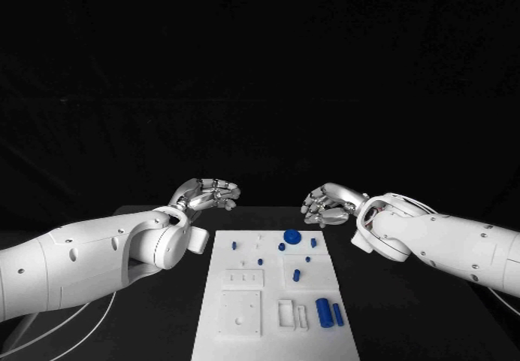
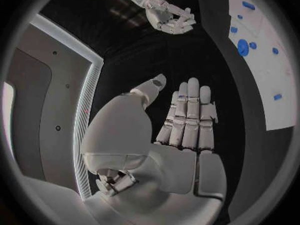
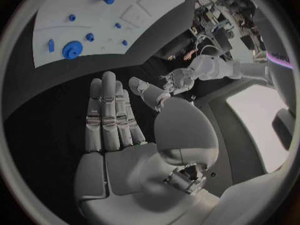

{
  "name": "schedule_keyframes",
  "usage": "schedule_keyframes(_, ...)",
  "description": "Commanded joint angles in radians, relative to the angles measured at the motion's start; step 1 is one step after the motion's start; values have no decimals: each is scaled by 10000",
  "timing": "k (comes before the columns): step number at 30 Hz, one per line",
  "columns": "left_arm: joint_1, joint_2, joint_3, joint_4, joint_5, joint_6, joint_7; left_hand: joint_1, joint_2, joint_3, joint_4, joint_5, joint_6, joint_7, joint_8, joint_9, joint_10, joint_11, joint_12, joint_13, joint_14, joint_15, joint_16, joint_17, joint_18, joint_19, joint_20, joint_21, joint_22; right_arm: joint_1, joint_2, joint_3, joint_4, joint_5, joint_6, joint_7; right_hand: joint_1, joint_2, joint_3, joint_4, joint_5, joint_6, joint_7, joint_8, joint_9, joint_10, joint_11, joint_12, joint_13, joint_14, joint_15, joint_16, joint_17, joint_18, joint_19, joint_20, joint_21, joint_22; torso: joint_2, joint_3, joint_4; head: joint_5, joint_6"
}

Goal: Assemble the parts on the task board

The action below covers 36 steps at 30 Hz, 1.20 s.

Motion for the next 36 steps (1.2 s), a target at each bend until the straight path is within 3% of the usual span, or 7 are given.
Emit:
schedule_keyframes(1, 23, -167, 13, 330, -417, 643, 407, -154, 34, 45, -152, 46, 85, -9, -78, -71, 103, -5, -76, -52, 93, 1, -90, 39, -68, 44, -64, 39, -29, -1, 204, 36, -96, -3157, 217, -263, 129, -67, -141, 1, -86, 143, -53, -74, -58, 190, -98, -123, -3, 633, -176, 691, 418, 59, 865, -381, 431, 166, 119, -12, 61, -38, 14)
schedule_keyframes(6, 28, -388, 19, 777, -446, 647, 413, -353, 45, 123, -313, 47, 132, -7, -160, -160, 172, -3, -171, -125, 209, -37, -136, 119, -133, 135, -167, 64, -42, -1, 413, 89, -70, -4906, 212, -1058, 379, -178, -300, 8, -68, 320, -95, -201, -162, 362, -205, -318, -35, 1164, -313, 2286, 1367, 59, 1967, -952, 1256, 605, 320, -34, 171, -117, 69)
schedule_keyframes(11, 48, -631, 38, 1270, -446, 678, 396, -430, 35, 157, -385, 46, 140, 0, -196, -196, 172, 9, -227, -161, 244, -50, -162, 155, -162, 173, -212, 79, -44, -6, 694, 91, -101, -6001, 195, -1722, 421, -322, -327, 15, -288, 393, -82, -356, -267, 167, -96, -720, -183, 1031, -209, 3624, 2114, 59, 2409, -1256, 1961, 618, 481, -50, 302, -243, 100)
schedule_keyframes(18, 136, -809, 67, 1725, -437, 714, 368, -567, 15, 185, -457, 35, 138, 15, -243, -239, 151, 38, -311, -211, 245, -44, -224, 191, -213, 181, -255, 78, -52, -47, 902, 92, -177, -6652, -17, -2150, 453, -479, 33, 37, -539, 446, -67, -502, -358, 174, -19, -1032, -311, 730, -136, 4353, 2288, 59, 2355, -1335, 2477, 598, 732, -68, 471, -312, 211)
schedule_keyframes(24, 197, -808, 68, 1851, -434, 759, 373, -711, -19, 214, -502, 32, 144, 21, -278, -274, 156, 51, -373, -246, 179, -11, -329, 208, -268, 117, -269, 37, -69, -137, 1073, 92, -353, -6970, 64, -2263, 388, -652, 258, 63, -728, 353, -16, -618, -418, 42, 57, -1247, -409, 665, -61, 4559, 2217, 59, 2318, -1345, 2651, 584, 878, -82, 550, -382, 253)
schedule_keyframes(30, 205, -784, 71, 1819, -415, 806, 334, -790, -29, 230, -517, 29, 143, 26, -296, -292, 154, 60, -409, -263, 152, 5, -382, 219, -294, 82, -269, 16, -76, -237, 1145, 93, -489, -7108, 75, -2287, 302, -799, 302, 88, -863, 299, 6, -671, -444, -82, 116, -1360, -485, 635, -3, 4664, 2157, 59, 2304, -1341, 2731, 576, 1012, -88, 604, -413, 256)
schedule_keyframes(36, 204, -730, 66, 1745, -270, 827, 328, -904, -43, 236, -511, 7, 138, 38, -318, -312, 140, 76, -455, -281, 127, 22, -440, 235, -317, 48, -263, -3, -82, -256, 1128, 93, -459, -7088, 34, -2261, 91, -938, 244, 158, -866, 268, 25, -702, -459, -217, 166, -1386, -556, 605, 46, 4767, 2095, 59, 2304, -1340, 2798, 567, 1160, -100, 612, -461, 205)
